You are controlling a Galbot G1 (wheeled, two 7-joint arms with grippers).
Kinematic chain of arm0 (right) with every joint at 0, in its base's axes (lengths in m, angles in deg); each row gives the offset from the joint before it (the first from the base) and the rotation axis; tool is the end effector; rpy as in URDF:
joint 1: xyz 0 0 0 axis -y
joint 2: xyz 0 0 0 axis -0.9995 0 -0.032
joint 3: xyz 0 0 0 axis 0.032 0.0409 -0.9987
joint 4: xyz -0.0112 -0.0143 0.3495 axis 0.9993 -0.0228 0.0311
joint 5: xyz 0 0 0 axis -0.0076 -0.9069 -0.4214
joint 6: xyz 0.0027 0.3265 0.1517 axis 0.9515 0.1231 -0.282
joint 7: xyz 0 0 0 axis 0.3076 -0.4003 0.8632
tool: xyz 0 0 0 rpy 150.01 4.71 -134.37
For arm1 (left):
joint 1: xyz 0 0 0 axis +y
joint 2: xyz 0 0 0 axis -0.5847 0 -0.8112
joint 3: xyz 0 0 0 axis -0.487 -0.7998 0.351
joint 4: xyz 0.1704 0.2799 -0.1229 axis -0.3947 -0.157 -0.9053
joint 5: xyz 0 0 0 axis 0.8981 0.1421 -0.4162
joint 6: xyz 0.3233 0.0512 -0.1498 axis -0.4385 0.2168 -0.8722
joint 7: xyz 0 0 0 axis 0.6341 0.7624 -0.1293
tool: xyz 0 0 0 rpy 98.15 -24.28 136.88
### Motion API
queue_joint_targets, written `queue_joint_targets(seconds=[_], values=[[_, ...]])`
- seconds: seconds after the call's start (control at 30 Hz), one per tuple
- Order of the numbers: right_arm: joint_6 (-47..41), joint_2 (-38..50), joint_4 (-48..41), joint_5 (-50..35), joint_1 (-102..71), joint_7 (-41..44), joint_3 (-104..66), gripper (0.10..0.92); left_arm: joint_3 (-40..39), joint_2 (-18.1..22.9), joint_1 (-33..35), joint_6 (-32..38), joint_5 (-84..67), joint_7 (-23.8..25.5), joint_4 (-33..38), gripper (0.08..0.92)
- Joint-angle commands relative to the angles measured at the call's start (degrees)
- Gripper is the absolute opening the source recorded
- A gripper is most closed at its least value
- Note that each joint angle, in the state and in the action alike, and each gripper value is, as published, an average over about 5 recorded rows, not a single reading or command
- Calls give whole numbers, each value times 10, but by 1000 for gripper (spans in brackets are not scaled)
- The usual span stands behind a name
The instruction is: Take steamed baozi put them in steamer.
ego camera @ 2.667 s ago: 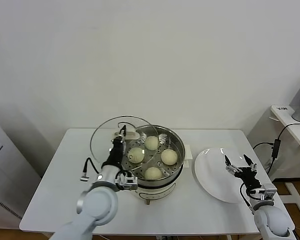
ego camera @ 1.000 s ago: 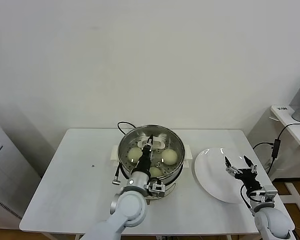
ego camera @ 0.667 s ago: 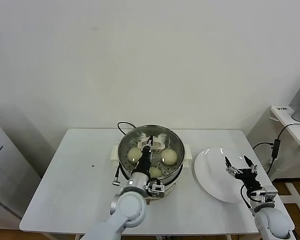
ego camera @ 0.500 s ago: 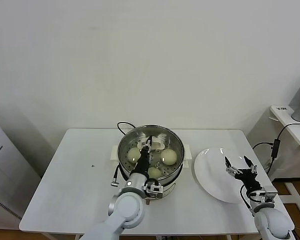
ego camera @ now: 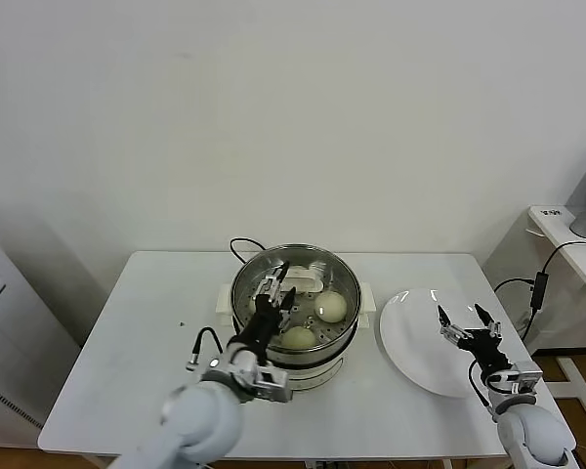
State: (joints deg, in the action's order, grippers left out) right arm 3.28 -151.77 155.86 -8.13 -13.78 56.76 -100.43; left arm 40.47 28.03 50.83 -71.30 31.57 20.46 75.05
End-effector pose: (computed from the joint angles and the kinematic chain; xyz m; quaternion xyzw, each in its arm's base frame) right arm 0.2857 -0.2085 -0.3660 0.0084 -0.9985 -0.0157 0.0518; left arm 0.2678 -0.0879 -0.2083 0.1987 0.7875 0.5764 0.0904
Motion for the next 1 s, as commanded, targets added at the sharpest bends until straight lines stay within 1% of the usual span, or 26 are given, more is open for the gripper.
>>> queue_joint_targets(seconds=[0.03, 0.1, 0.17, 0.23, 0.33, 0.43, 0.5, 0.57, 0.73, 0.8, 1.0], values=[[-16, 2, 6, -7, 17, -17, 21, 823, 231, -29, 32, 44, -793, -135, 104, 689], [-12, 5, 8, -8, 20, -15, 20, 823, 303, -15, 48, 17, -862, -187, 88, 747], [-10, 8, 10, -10, 20, -13, 19, 823, 362, -13, 71, 5, -899, -214, 62, 787], [-9, 10, 12, -12, 17, -10, 17, 823, 412, -19, 102, 0, -913, -219, 31, 814], [-11, 7, 15, -12, 11, -11, 15, 823, 448, -33, 149, 20, -896, -209, -21, 822], [-14, 1, 18, -10, 8, -13, 13, 823, 453, -31, 184, 70, -823, -189, -92, 823], [-14, -1, 19, -9, 5, -14, 10, 823, 448, -20, 195, 105, -771, -173, -138, 823], [-14, -3, 21, -8, 2, -14, 7, 823, 441, -7, 203, 124, -753, -160, -167, 823], [-22, -2, 32, 24, -14, -4, -12, 823, 422, 21, 207, 126, -750, -149, -191, 823], [-29, 0, 35, 24, -19, -9, -15, 823, 415, 28, 204, 121, -747, -149, -193, 823], [-37, -3, 42, 11, -29, -14, -14, 823, 380, 28, 190, 95, -748, -147, -194, 823]])
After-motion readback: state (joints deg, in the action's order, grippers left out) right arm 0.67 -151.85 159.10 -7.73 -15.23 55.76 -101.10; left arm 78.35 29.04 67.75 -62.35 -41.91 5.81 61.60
